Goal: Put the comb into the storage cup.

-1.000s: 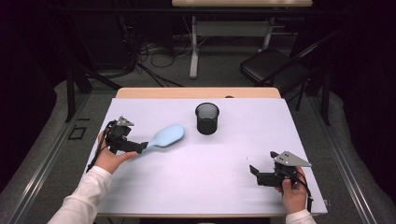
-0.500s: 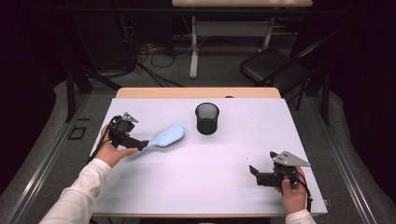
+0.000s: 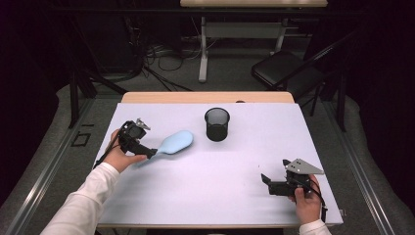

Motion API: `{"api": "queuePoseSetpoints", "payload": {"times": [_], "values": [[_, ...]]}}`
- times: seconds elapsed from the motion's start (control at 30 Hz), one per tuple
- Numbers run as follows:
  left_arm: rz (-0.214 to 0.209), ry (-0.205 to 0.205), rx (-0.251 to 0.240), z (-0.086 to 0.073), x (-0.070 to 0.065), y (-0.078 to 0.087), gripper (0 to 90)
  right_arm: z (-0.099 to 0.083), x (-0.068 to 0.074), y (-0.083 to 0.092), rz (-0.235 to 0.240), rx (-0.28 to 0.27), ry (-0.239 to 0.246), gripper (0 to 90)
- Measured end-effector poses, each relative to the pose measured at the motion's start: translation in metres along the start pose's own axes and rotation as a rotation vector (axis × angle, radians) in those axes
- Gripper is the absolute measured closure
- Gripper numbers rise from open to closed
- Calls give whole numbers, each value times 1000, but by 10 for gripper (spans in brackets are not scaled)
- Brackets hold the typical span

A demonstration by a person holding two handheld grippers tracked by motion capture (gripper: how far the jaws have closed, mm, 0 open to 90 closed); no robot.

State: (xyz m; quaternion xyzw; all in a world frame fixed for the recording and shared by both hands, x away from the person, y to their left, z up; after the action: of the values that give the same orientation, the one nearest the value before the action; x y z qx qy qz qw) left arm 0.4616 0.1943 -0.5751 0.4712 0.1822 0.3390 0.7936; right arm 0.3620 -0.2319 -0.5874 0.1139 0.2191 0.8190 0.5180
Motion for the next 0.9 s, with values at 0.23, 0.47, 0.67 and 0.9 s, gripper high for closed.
{"api": "queuePoseSetpoints", "payload": {"times": [0.23,0.47,0.67,0.9], "values": [[7,-9,-1,2,-1,-3,154,0,0,0,-3,4,6,31],[-18,17,12,1,-3,-8,210,-1,0,-1,-3,4,7,33],[-34,16,15,1,-5,-11,253,-1,1,-1,-1,9,9,34],[-50,10,30,1,-7,-15,342,-1,0,-1,-3,10,13,35]]}}
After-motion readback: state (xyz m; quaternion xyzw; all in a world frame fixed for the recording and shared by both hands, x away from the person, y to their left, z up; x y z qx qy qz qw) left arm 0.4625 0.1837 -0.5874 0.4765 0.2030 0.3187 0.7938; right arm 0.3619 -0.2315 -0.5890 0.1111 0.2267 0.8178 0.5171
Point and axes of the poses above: each handheld gripper's, and its own axes: y roughly backward along the jaws, z roughly out of its top, x roughly to its left, the point moved 10 cm from there along -y, roughly forward along the jaws, and after that the axes turned 5 degrees about -z, right-handed, at the moved point
